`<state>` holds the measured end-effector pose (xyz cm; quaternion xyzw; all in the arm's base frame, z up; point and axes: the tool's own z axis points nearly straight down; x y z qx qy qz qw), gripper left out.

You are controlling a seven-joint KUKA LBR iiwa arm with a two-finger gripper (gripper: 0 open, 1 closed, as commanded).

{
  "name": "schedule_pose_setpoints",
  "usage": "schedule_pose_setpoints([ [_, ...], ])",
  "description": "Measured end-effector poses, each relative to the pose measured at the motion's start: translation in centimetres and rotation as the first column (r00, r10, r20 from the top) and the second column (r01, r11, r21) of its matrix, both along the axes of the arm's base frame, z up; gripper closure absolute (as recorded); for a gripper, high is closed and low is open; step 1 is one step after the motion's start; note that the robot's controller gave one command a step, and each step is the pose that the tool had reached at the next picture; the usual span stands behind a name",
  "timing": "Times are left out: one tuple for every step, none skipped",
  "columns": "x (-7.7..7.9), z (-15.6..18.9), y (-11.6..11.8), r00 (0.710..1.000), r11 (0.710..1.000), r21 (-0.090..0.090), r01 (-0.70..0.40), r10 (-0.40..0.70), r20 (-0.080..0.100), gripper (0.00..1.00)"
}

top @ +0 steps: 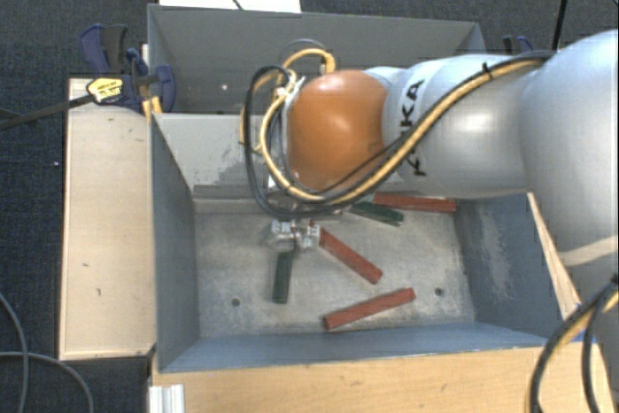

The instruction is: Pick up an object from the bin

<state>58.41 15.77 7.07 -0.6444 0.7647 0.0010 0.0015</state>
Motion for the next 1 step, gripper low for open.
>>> schedule_pose_setpoints([
  [0.0, 0.0, 0.01, 1.0, 1.0, 0.0, 0.001, -0.001, 0.0, 1.0],
])
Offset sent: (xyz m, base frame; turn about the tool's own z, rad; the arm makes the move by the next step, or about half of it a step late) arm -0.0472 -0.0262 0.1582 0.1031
